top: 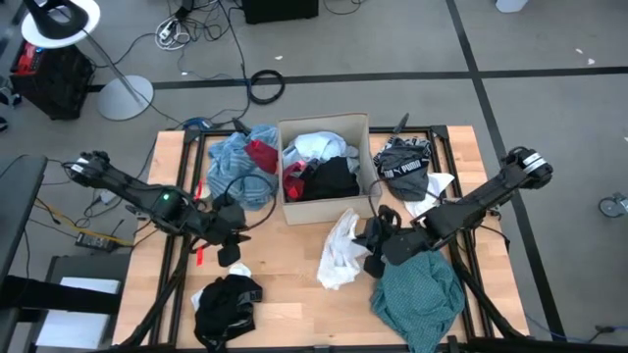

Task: Sort clothes
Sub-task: Put the white shorts into the bin

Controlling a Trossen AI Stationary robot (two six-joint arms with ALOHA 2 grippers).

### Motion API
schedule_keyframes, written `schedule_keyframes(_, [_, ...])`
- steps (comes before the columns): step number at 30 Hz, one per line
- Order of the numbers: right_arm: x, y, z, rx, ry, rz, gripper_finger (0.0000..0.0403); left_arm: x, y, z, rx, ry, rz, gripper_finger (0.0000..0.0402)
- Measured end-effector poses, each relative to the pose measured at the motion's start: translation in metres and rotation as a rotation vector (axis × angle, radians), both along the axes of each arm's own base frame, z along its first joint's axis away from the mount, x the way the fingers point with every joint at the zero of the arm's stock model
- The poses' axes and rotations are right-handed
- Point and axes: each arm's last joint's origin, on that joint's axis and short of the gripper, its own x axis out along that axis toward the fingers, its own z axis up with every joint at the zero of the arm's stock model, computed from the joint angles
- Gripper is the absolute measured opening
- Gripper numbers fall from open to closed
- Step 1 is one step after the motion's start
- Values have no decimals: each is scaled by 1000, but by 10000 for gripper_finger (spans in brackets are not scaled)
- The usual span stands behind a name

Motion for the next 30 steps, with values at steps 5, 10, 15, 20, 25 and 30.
schedule_keyframes(5, [1,-1,48,-110,5,16,0,-6,-2,-15,-116,79,-6,131])
schedule_keyframes(10, [0,-9,103,-202,-49,12,0,-5,-14,-24,-214,177,-30,131])
schedule_keyframes(15, [-5,-21,155,-304,-134,20,0,-8,-24,-33,-257,288,-45,131])
schedule_keyframes(20, [-12,-39,201,-382,-226,10,0,-14,-34,-33,-296,315,-44,131])
schedule_keyframes(25, [-13,-65,221,-491,-232,-81,0,-21,-41,-34,-312,347,-36,131])
schedule_keyframes(30, [-6,-93,224,-501,-228,-130,2,-27,-49,-34,-330,361,-39,131])
